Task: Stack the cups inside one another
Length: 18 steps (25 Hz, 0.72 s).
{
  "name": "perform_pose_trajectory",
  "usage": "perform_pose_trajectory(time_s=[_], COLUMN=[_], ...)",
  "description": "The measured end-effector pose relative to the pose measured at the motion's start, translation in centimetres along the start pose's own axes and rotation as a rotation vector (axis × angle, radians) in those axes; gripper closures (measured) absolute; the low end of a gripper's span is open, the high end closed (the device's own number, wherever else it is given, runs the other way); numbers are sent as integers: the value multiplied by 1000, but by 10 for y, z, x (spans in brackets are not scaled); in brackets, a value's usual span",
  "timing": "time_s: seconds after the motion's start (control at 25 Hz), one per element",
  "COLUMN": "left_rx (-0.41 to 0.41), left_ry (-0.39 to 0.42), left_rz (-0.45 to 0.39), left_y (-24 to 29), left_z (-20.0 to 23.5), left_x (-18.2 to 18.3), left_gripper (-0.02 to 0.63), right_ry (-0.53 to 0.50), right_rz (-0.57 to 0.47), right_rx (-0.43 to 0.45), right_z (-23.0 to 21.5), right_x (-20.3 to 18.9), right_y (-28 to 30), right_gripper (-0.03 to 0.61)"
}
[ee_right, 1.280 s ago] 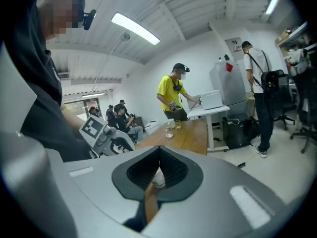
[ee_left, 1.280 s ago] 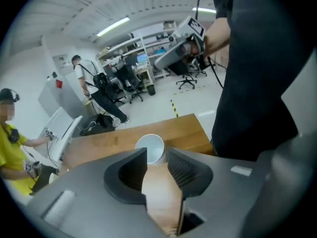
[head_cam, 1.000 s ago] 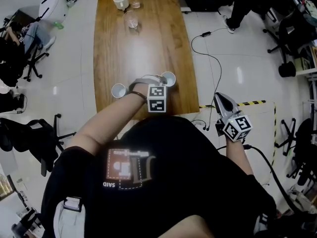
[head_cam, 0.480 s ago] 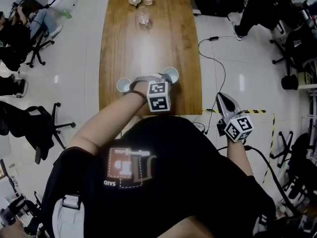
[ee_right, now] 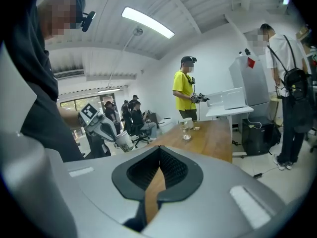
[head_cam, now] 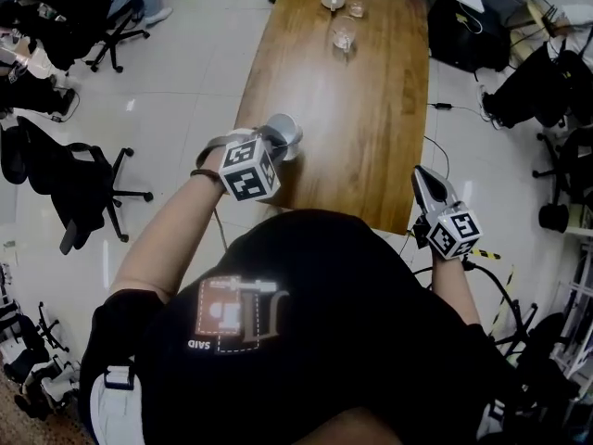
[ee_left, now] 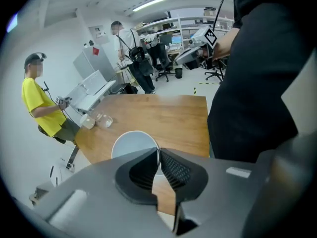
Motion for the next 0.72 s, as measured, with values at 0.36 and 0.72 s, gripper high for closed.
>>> perform_pose_trajectory(time_s=[0.36,0.72], left_rx=[-53,60], left_ry=[21,-155], left_rz=[75,-249], left_y=[44,-6], left_z=[-11,24], left_x=[-46,-21], left_gripper=[586,491], right_ry=[-49,-47], right_rz=[46,20], right_rx=[54,41], right_z=[36,36], right_x=[8,17], right_y=[33,34], right_gripper=[563,563])
Point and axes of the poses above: the fingertips, and each gripper's own axes: y forward along the fingers, z to its left, x out of its top, the point moved 1 cm from there along -y, backward along the fingers, and after that the axes turned 7 degrees about -x, right-handed, at the moved point
